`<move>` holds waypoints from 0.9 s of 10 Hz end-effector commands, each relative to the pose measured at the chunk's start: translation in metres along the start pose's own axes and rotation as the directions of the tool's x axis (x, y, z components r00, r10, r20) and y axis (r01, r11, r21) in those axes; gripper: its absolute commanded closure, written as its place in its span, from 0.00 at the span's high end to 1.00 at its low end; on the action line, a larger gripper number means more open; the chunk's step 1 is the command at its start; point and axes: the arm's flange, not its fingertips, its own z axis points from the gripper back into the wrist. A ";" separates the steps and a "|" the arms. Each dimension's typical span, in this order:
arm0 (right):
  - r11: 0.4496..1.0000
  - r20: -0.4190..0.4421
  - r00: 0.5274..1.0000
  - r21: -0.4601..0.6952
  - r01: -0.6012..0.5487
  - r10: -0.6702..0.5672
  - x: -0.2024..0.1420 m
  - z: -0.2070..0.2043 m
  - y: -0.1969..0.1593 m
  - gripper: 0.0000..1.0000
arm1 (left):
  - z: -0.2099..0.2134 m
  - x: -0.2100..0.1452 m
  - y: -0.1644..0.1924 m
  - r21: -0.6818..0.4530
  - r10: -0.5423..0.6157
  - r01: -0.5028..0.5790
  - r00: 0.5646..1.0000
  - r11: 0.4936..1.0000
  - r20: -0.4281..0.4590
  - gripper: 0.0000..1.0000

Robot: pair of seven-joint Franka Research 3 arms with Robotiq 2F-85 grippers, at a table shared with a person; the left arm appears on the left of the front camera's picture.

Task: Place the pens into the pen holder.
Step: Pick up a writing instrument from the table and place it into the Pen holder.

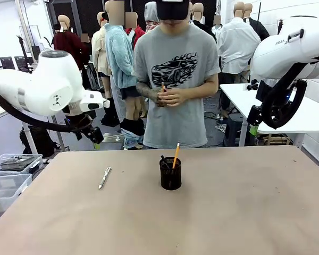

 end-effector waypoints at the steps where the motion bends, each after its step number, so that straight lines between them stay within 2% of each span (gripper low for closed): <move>1: 1.000 -0.006 1.000 -0.016 0.000 0.000 0.000 0.000 0.000 1.00 | -0.011 0.006 0.009 -0.050 0.065 -0.065 0.998 0.997 -0.016 0.99; 6: 1.000 -0.006 1.000 -0.016 0.000 0.000 0.000 0.000 0.000 1.00 | -0.067 0.025 -0.012 -0.114 0.145 -0.155 0.986 0.981 -0.088 0.99; 9: 1.000 -0.006 1.000 -0.016 0.000 0.000 0.000 0.000 0.000 1.00 | -0.103 0.030 -0.010 -0.139 0.197 -0.216 0.971 0.966 -0.136 0.99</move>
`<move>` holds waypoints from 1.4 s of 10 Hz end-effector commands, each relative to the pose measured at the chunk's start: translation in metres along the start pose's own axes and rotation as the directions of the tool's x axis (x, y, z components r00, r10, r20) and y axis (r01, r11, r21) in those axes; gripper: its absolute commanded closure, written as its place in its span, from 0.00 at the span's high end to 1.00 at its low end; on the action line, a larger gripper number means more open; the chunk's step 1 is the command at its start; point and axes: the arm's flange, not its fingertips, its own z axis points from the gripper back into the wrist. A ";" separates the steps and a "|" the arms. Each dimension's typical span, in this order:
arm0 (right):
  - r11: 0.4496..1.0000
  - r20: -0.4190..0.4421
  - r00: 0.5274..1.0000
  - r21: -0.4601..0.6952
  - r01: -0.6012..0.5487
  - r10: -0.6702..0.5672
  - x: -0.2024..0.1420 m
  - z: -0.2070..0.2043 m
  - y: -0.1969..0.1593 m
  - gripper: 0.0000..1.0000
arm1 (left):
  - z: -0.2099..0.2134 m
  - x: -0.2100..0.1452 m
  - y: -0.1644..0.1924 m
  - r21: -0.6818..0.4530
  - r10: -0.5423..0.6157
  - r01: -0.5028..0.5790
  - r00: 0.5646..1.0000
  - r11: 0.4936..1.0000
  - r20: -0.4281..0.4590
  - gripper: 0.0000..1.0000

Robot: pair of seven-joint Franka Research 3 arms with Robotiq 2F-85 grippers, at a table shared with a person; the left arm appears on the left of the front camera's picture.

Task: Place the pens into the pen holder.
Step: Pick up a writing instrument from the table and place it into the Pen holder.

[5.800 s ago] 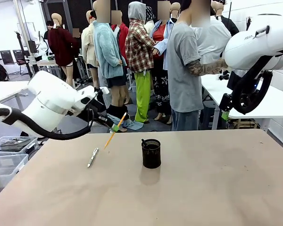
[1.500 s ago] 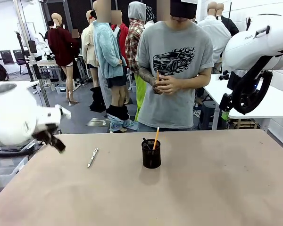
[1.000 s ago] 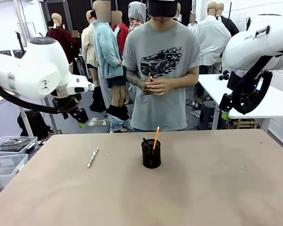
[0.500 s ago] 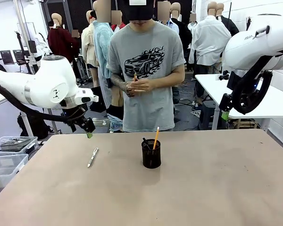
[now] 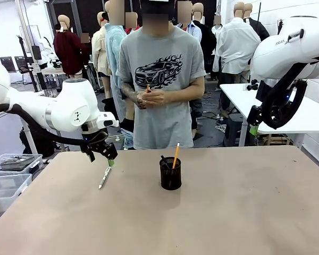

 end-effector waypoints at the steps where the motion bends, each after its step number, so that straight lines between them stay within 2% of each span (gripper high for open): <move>1: 1.000 -0.005 1.000 -0.016 0.000 0.000 0.000 0.000 0.000 1.00 | -0.011 0.012 0.004 -0.022 0.062 -0.062 0.998 0.998 0.001 0.99; 7: 1.000 -0.005 1.000 -0.016 0.000 0.000 0.000 0.000 0.000 1.00 | -0.053 0.015 0.005 -0.039 0.119 -0.121 0.992 0.992 -0.032 0.99; 13: 1.000 -0.005 1.000 -0.016 0.000 0.000 0.000 0.000 0.000 1.00 | -0.075 0.023 0.006 0.020 0.126 -0.125 0.990 0.992 -0.062 0.99; 14: 1.000 -0.005 1.000 -0.016 0.000 0.000 0.000 0.000 0.000 1.00 | -0.076 0.021 0.006 0.028 0.129 -0.127 0.990 0.991 -0.061 0.88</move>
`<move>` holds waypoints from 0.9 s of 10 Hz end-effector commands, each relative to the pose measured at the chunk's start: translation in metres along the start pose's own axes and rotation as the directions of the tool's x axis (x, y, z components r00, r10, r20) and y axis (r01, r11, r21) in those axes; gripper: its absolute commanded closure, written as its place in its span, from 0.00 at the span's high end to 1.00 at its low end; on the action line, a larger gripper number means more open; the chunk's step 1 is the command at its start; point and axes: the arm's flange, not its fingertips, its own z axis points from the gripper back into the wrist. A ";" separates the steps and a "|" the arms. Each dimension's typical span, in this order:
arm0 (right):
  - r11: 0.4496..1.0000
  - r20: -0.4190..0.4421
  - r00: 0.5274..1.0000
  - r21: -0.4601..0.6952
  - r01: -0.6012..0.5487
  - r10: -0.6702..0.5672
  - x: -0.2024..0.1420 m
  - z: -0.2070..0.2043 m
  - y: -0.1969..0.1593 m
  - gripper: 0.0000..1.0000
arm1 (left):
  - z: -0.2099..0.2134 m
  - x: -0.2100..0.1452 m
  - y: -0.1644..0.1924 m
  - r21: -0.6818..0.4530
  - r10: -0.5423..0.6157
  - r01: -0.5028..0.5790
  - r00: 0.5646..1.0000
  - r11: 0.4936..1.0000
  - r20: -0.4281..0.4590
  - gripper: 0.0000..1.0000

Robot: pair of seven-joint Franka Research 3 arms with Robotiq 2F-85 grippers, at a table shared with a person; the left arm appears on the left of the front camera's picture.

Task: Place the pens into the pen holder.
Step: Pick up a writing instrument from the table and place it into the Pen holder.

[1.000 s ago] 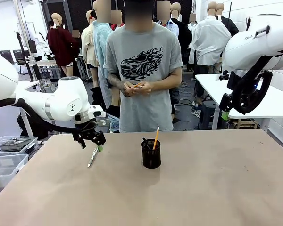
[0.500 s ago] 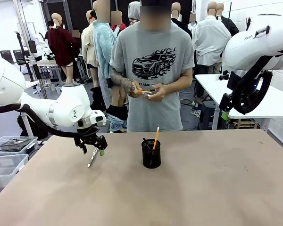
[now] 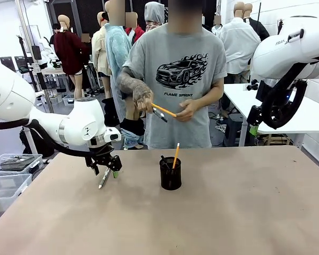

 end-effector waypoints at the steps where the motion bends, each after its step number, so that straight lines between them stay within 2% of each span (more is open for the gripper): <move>1: 1.000 -0.005 1.000 -0.016 0.000 0.000 0.000 0.000 0.000 1.00 | -0.001 0.004 -0.002 0.038 0.020 -0.020 1.000 0.999 0.008 0.68; 4: 1.000 -0.005 1.000 -0.016 0.000 0.000 0.000 0.000 0.000 1.00 | -0.003 0.004 -0.003 0.025 0.012 -0.012 1.000 1.000 -0.007 0.08; 5: 1.000 -0.005 1.000 -0.016 0.000 0.000 0.000 0.000 0.000 1.00 | -0.002 0.005 -0.003 0.024 0.013 -0.013 1.000 1.000 -0.014 0.00; 9: 1.000 -0.005 1.000 -0.016 0.000 0.000 0.000 0.000 0.000 1.00 | -0.004 0.002 0.000 0.006 0.014 -0.014 0.999 1.000 -0.040 0.00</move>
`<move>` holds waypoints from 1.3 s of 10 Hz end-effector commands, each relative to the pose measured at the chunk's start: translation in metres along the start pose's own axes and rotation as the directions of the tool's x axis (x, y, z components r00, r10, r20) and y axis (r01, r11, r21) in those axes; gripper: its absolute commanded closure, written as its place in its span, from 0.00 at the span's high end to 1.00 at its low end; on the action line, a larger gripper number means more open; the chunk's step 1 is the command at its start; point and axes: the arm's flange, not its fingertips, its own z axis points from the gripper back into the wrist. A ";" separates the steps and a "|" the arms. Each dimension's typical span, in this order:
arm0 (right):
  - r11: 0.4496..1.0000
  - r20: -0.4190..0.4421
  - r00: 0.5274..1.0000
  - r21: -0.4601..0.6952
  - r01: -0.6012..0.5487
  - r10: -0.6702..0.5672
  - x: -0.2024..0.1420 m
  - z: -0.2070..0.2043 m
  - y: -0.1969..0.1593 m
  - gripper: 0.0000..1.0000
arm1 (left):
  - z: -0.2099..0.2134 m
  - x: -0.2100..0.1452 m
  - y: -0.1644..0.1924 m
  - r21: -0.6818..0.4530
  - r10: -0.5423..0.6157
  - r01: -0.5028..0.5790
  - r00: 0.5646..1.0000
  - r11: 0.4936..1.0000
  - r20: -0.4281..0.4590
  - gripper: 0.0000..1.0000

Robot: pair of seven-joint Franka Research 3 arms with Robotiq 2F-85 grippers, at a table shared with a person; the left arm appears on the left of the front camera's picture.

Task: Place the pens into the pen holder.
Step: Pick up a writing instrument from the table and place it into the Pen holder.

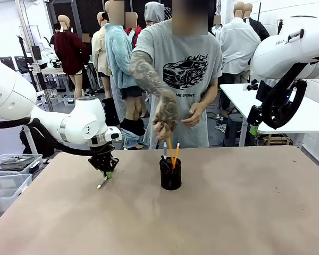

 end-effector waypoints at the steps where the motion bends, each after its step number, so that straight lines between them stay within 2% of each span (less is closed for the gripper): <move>1: 1.000 -0.005 1.000 -0.016 0.000 0.000 0.000 0.000 0.000 1.00 | -0.007 -0.004 0.002 -0.004 0.011 -0.012 0.999 1.000 -0.033 0.00; 3: 1.000 -0.005 1.000 -0.016 0.000 0.000 0.000 0.000 0.000 1.00 | 0.004 -0.016 0.001 -0.016 -0.024 0.024 1.000 1.000 -0.003 0.00; 5: 1.000 -0.005 1.000 -0.016 0.000 0.000 0.000 0.000 0.000 1.00 | 0.028 -0.035 0.003 -0.058 -0.069 0.074 0.994 0.996 0.083 0.00; 6: 1.000 -0.005 1.000 -0.016 0.000 0.000 0.000 0.000 0.000 1.00 | 0.042 -0.048 0.003 -0.062 -0.125 0.136 0.981 0.989 0.151 0.00; 7: 1.000 -0.005 1.000 -0.016 0.000 0.000 0.000 0.000 0.000 1.00 | 0.058 -0.060 0.002 -0.072 -0.171 0.192 0.959 0.979 0.226 0.00; 9: 1.000 -0.005 1.000 -0.016 0.000 0.000 0.000 0.000 0.000 1.00 | 0.086 -0.084 0.000 -0.078 -0.233 0.288 0.882 0.954 0.409 0.00; 11: 1.000 -0.005 1.000 -0.016 0.000 0.000 0.000 0.000 0.000 1.00 | 0.097 -0.099 -0.002 -0.073 -0.268 0.331 0.859 0.941 0.436 0.00; 13: 1.000 -0.005 1.000 -0.016 0.000 0.000 0.000 0.000 0.000 1.00 | 0.110 -0.114 -0.010 -0.093 -0.344 0.437 0.806 0.895 0.481 0.00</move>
